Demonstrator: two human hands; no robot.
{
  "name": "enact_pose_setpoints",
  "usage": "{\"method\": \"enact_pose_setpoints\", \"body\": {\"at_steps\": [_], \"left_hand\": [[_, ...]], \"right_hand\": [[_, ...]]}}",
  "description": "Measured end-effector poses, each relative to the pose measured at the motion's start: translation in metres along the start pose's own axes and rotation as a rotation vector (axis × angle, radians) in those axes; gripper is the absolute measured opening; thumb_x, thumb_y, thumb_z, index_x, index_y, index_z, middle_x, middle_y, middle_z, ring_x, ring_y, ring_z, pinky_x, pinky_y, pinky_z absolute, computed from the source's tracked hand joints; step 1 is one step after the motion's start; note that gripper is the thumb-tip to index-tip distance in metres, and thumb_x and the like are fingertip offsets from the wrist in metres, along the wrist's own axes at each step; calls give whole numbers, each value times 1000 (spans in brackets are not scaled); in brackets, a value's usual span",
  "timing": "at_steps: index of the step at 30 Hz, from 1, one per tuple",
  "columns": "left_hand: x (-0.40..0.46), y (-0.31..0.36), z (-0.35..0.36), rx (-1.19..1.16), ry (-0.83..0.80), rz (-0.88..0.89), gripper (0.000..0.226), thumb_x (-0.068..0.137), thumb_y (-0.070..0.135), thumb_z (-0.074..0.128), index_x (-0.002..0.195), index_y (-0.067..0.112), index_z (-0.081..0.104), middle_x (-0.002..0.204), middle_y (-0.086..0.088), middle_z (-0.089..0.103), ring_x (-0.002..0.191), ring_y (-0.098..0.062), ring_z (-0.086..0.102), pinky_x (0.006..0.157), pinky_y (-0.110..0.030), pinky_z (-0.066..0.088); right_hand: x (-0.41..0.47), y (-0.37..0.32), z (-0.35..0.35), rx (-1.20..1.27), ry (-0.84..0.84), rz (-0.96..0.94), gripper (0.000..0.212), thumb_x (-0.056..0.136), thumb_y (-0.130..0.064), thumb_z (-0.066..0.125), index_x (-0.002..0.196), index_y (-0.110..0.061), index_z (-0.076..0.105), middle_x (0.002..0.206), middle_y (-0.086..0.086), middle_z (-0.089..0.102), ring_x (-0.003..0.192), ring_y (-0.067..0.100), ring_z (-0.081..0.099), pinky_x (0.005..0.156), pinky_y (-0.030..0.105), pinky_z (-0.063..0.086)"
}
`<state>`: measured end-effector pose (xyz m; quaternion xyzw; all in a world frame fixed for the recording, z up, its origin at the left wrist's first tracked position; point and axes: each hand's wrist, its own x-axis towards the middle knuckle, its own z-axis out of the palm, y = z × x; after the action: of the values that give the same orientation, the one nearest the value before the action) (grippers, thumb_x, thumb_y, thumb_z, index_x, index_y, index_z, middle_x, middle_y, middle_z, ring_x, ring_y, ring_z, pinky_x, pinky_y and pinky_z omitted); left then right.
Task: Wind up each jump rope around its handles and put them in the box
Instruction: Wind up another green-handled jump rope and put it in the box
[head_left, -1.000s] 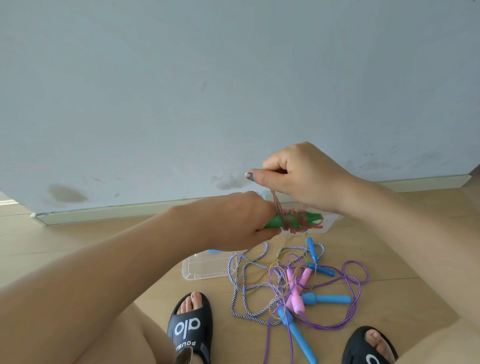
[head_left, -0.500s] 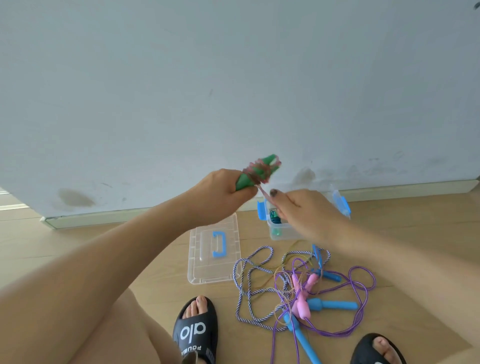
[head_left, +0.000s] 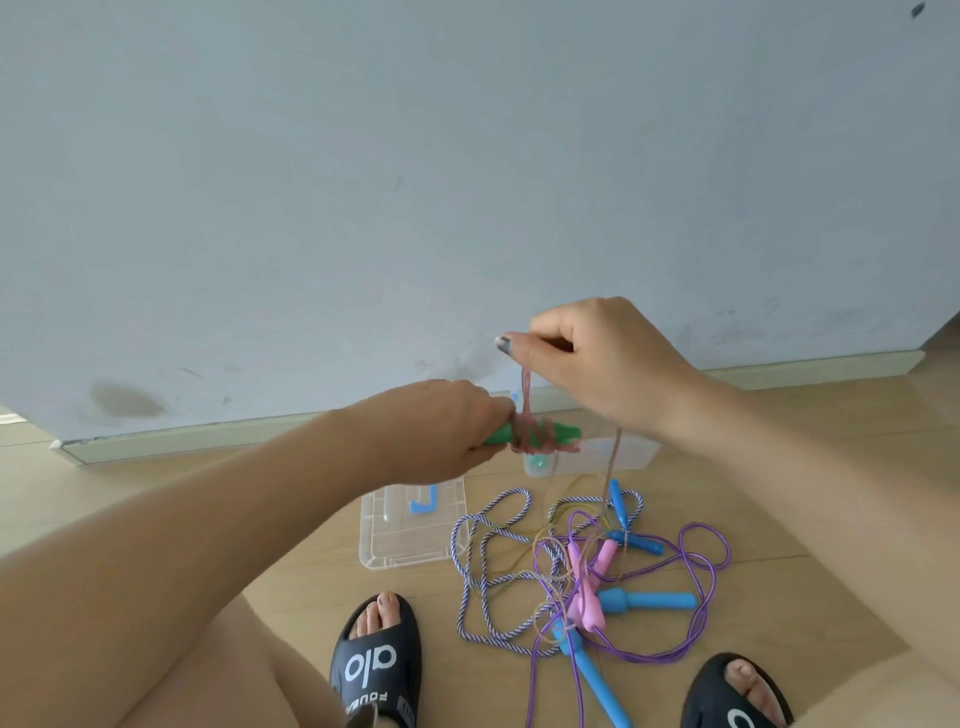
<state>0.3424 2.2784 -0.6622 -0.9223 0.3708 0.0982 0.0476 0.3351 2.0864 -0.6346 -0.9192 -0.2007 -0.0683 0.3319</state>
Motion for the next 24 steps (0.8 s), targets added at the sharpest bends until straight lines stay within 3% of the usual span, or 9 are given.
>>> {"method": "enact_pose_setpoints", "body": {"at_steps": [4, 10, 12, 13, 15, 19, 24], "left_hand": [[-3, 18, -8, 48, 104, 151, 21, 102, 35, 42, 105, 16, 49, 85, 1, 53, 70, -24, 51, 64, -33, 39], [-14, 11, -16, -320, 307, 134, 17, 98, 27, 56, 92, 11, 54, 71, 7, 48, 61, -15, 42, 58, -27, 34], [-14, 9, -13, -439, 336, 56, 23, 98, 30, 57, 86, 10, 54, 62, 8, 45, 56, -13, 39, 52, -20, 31], [-12, 10, -13, -492, 340, 11, 24, 98, 29, 57, 84, 10, 54, 59, 8, 43, 55, -13, 38, 51, -19, 31], [-10, 11, -12, -580, 326, -68, 23, 97, 27, 58, 79, 14, 51, 57, 7, 41, 54, -11, 37, 50, -17, 31], [-6, 9, -12, -649, 264, -188, 29, 96, 27, 58, 71, 17, 45, 58, 8, 41, 51, -8, 38, 50, -18, 32], [-6, 14, -13, -703, 207, -236, 34, 96, 29, 59, 67, 19, 42, 57, 8, 39, 48, -6, 36, 47, -16, 31]], "right_hand": [[9, 18, 3, 79, -134, 44, 59, 95, -46, 60, 57, -17, 25, 57, 2, 20, 53, 14, 19, 50, 29, 15], [-2, 35, 32, 417, -256, 282, 60, 94, -47, 56, 63, 1, 39, 57, 6, 30, 55, 18, 29, 54, 27, 27], [-5, 36, 42, 390, -233, 323, 42, 84, -37, 55, 62, -3, 46, 47, -8, 36, 47, 10, 31, 52, 22, 30], [-6, 35, 46, 362, -210, 367, 29, 82, -29, 56, 61, -13, 46, 44, -14, 38, 43, 5, 31, 50, 20, 31], [-9, 36, 51, 364, -176, 415, 39, 92, -19, 54, 56, -24, 40, 42, -15, 38, 43, 5, 30, 52, 26, 29], [-15, 36, 50, 391, -152, 422, 63, 102, -39, 40, 41, -25, 42, 40, -12, 35, 50, 13, 29, 58, 32, 26], [-21, 28, 49, 334, -151, 434, 59, 103, -39, 38, 47, -22, 38, 43, -9, 35, 52, 17, 30, 59, 31, 26]]}}
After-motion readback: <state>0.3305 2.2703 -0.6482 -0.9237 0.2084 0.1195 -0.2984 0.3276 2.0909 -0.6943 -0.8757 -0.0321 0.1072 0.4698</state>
